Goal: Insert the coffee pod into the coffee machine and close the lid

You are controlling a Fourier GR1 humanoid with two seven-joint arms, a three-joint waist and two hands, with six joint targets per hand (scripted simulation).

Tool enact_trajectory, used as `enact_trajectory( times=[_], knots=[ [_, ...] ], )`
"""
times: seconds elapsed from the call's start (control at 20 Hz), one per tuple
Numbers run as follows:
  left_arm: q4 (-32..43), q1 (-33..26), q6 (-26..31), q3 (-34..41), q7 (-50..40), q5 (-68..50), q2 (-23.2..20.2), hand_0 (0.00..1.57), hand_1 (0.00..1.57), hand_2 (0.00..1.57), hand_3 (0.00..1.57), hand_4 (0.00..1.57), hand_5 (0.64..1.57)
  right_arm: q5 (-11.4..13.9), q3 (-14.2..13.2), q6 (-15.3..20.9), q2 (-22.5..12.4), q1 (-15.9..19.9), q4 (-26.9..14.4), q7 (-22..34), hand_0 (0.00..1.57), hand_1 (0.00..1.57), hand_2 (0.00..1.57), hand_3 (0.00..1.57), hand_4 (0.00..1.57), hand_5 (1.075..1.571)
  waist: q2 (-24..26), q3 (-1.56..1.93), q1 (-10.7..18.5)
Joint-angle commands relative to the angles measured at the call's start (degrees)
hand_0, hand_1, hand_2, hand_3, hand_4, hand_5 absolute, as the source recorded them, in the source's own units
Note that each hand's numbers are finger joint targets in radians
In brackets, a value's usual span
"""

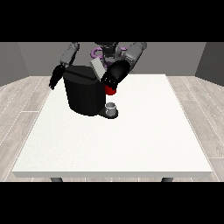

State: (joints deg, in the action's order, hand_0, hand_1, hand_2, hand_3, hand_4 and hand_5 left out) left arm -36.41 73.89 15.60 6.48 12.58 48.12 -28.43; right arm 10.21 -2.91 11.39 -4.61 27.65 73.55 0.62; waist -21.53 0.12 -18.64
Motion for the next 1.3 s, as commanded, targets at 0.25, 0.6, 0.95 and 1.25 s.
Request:
enact_trajectory(
  times=[0.25, 0.6, 0.95, 1.25],
  knots=[
    [0.1, 1.2, -3.0, -1.3, 1.9, 3.0, -1.6, 1.09, 1.09, 1.07, 0.80, 0.00, 1.571, 0.0, -0.1, -1.4, -1.4, 2.1, 0.8, 1.3, 0.00, 0.00, 0.00, 0.00, 0.19, 1.571, -1.4, -0.09, -1.1],
    [0.6, -2.2, -8.1, -1.9, 5.3, 5.4, -3.2, 0.00, 0.00, 0.69, 0.55, 0.00, 1.571, 1.6, 0.8, -0.1, -1.4, 0.8, 3.0, 3.3, 0.00, 0.00, 0.00, 0.00, 0.20, 1.571, -2.4, -0.14, -1.3],
    [0.5, -0.4, -6.4, -1.0, 5.8, 5.1, -4.3, 0.00, 0.00, 0.53, 0.44, 0.00, 1.571, -0.2, -0.9, -1.1, -1.8, 0.9, 1.0, 1.4, 0.00, 0.00, 0.00, 0.00, 0.17, 1.571, -1.7, -0.11, 0.2],
    [1.5, -2.0, -4.7, -1.4, 3.7, 5.4, -2.0, 0.00, 0.00, 0.30, 0.20, 0.00, 1.571, 1.3, 1.4, 0.8, 1.3, -2.3, 0.3, 1.2, 0.00, 0.00, 0.00, 0.00, 0.00, 1.571, 2.5, -0.11, 1.6]
  ],
)
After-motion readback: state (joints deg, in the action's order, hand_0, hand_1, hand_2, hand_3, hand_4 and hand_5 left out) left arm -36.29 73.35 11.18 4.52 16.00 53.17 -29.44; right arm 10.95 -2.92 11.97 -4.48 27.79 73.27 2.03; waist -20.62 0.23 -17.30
